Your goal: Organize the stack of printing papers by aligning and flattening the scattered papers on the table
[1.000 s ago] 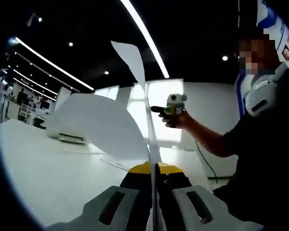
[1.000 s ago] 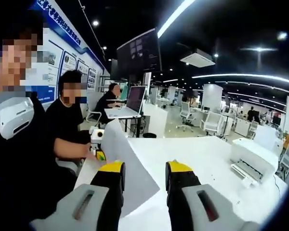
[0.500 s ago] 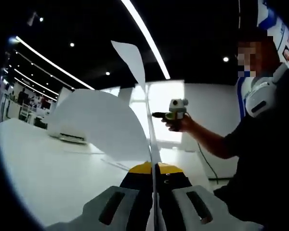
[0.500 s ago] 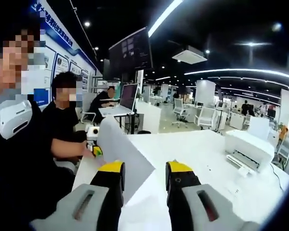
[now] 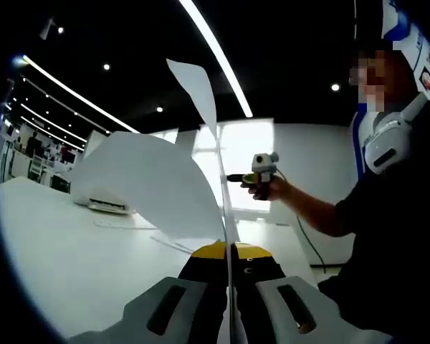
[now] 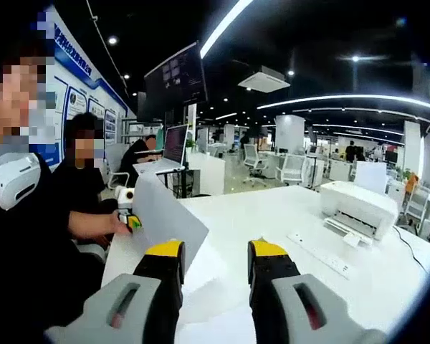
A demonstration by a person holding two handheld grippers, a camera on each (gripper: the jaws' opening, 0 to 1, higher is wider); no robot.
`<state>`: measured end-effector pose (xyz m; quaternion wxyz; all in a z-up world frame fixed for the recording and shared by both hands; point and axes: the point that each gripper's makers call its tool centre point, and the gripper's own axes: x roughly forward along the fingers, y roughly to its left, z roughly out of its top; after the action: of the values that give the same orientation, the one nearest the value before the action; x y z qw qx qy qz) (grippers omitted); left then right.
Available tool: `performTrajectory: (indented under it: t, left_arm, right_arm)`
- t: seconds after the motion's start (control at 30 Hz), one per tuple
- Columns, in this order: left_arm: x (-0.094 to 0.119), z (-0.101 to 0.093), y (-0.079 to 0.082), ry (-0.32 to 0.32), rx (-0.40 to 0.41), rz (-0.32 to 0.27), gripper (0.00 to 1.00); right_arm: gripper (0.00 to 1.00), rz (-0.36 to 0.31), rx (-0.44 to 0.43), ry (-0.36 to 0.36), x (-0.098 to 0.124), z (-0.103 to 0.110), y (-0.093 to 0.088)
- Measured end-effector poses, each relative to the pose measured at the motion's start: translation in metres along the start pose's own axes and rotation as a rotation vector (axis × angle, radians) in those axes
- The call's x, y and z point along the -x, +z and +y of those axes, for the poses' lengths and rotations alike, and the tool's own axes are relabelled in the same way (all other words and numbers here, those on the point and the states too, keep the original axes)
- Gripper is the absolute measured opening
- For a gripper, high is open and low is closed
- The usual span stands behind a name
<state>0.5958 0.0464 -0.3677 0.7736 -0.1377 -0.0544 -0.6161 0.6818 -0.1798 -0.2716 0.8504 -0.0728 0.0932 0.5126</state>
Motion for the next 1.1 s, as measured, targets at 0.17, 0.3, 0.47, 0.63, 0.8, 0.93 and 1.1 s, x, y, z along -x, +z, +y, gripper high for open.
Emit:
performTrajectory:
  t: [0.17,0.3,0.47,0.63,0.8,0.93,1.1]
  left_arm:
    - [0.0,0.0,0.0,0.002,0.0,0.001,0.06]
    - [0.001,0.001,0.0,0.004,0.001,0.001,0.06]
    - [0.002,0.003,0.0,0.006,0.003,0.001,0.06]
    - [0.003,0.004,0.0,0.007,0.007,0.002,0.06]
    - [0.003,0.005,-0.001,0.008,0.008,0.002,0.06]
    - [0.004,0.005,-0.001,0.008,0.008,0.002,0.06]
    - [0.004,0.005,-0.001,0.006,0.008,0.002,0.06]
  right_arm:
    - [0.31,0.003,-0.026,-0.033,0.007,-0.008,-0.008]
    - [0.31,0.014,-0.039,-0.053,0.01,-0.012,-0.015]
    - [0.33,0.013,-0.051,-0.075,0.015,-0.018,-0.019]
    - [0.35,0.006,-0.062,-0.107,0.02,-0.027,-0.022]
    - [0.37,0.006,-0.067,-0.128,0.023,-0.031,-0.026]
    - [0.38,0.012,-0.074,-0.149,0.027,-0.036,-0.032]
    - [0.39,0.012,-0.09,-0.177,0.032,-0.043,-0.037]
